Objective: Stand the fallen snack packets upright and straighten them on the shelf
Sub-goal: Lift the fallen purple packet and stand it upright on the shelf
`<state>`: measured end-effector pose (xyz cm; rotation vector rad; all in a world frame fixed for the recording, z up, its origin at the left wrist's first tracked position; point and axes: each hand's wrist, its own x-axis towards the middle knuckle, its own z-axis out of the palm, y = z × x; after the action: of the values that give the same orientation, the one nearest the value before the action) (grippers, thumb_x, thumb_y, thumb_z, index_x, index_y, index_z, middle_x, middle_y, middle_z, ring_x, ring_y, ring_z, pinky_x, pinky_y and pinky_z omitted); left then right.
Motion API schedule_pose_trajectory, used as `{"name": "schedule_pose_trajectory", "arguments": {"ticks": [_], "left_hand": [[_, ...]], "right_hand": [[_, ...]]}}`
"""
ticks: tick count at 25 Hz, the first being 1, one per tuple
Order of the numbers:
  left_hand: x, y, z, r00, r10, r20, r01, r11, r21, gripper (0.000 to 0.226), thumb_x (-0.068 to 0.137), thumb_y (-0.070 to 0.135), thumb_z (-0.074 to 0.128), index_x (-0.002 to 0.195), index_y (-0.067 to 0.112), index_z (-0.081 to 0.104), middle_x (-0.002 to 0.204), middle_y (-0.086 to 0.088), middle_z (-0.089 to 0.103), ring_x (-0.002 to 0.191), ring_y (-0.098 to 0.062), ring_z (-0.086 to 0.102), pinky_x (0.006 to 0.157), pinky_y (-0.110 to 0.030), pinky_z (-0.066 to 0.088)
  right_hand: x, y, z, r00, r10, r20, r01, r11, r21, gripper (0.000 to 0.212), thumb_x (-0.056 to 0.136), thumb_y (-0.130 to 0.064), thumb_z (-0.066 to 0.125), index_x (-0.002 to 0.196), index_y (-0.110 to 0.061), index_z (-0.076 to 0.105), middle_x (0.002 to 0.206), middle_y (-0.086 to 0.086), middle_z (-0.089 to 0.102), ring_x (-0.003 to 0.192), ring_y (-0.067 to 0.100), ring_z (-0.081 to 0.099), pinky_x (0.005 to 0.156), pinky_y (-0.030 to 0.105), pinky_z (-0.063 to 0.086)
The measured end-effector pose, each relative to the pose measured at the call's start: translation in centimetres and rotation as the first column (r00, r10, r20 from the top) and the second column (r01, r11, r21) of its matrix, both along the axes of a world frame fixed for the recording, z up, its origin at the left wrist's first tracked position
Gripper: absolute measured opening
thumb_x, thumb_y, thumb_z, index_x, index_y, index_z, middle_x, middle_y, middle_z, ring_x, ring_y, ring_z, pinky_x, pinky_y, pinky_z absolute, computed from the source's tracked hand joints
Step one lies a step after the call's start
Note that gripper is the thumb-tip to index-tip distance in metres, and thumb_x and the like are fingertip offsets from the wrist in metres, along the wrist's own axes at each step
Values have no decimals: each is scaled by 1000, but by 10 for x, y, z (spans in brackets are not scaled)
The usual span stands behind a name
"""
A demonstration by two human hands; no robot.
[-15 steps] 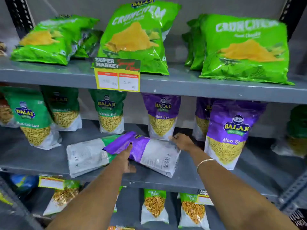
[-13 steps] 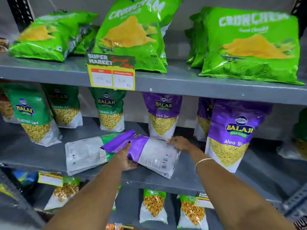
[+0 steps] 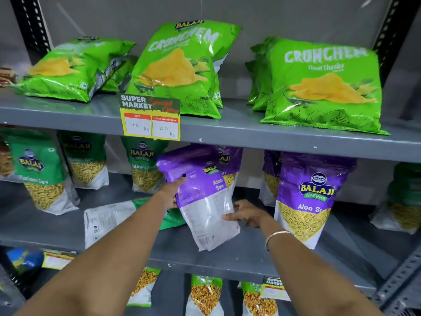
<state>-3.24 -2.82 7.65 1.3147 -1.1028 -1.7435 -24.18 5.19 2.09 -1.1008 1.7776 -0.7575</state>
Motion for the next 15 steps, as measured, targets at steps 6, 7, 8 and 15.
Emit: {"name": "schedule_pose_trajectory", "arguments": {"ticks": [6,7,8,15], "left_hand": [[-21,-13,15,967,-189,170,232,929,-290,25,81,28,67,71,14,49,80,-4,64,34,3,59,59,-26,46],[-21,-18,8,962,-216,168,259,917,-304,22,80,29,68,76,14,54,75,-3,73,34,5,59,68,-26,52],[-19,-21,3,959,-236,157,275,912,-304,20,80,30,68,80,14,57,63,0,76,35,4,61,82,-28,52],[-6,-16,-27,822,-529,209,558,822,-114,44,85,30,60,126,13,55,126,5,61,126,-11,40,115,-47,20]], "right_hand": [[5,-5,-47,959,-283,-19,273,940,-204,84,39,-19,93,108,-1,48,120,14,63,113,30,59,98,47,48],[15,1,-39,944,-328,-45,311,925,-218,78,48,-11,90,112,-1,46,119,14,61,115,31,57,99,46,47],[22,5,-33,934,-350,-65,328,917,-224,74,53,-6,87,114,1,44,118,14,61,114,30,57,99,44,47],[30,7,-28,881,-388,-269,349,919,-183,67,64,-20,83,107,-3,34,125,18,55,119,34,53,96,41,44]]}}
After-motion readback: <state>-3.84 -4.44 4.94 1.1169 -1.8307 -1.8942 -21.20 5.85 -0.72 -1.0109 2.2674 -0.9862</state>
